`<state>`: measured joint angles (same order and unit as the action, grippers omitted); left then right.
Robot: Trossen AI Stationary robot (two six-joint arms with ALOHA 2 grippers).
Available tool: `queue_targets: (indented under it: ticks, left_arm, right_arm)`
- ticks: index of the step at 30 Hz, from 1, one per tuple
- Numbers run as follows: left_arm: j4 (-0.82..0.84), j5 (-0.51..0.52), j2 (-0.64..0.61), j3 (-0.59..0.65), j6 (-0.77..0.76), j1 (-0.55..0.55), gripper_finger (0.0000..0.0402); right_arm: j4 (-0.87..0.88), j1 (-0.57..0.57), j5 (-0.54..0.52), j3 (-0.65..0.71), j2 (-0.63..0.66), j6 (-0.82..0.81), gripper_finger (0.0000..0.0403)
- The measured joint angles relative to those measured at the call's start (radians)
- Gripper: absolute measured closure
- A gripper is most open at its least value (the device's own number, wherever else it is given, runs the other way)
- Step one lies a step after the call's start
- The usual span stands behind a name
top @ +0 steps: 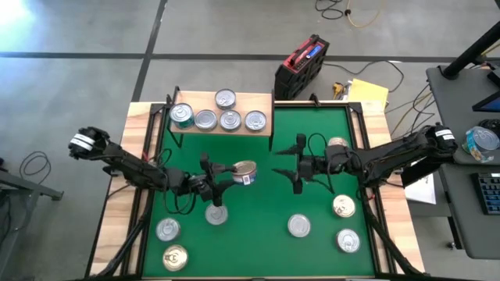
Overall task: Stack canned seafood by type on shelf
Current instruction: Put the top right blue tuna can on the shelf
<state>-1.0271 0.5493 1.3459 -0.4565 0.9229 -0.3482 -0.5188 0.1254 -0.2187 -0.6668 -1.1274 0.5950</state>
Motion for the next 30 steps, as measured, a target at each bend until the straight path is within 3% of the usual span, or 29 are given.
queue_targets:
  ticks: [10,15,23,30]
  left_arm:
    - [0.044,0.004,0.004,-0.02,0.043,0.055,0.0215]
    - [0.059,-0.006,0.005,-0.019,0.021,0.055,0.0215]
    - [0.058,-0.01,0.005,-0.019,0.001,0.056,0.0215]
    - [0.069,-0.012,0.007,-0.035,0.01,0.056,0.0214]
  right_arm:
    - [0.512,-0.002,0.016,-0.347,-0.128,-0.052,0.0123]
    - [0.689,-0.003,0.017,-0.486,-0.208,-0.071,0.0095]
    - [0.803,-0.001,0.016,-0.584,-0.313,-0.154,0.0064]
    - [0.765,0.001,0.016,-0.588,-0.327,-0.119,0.0074]
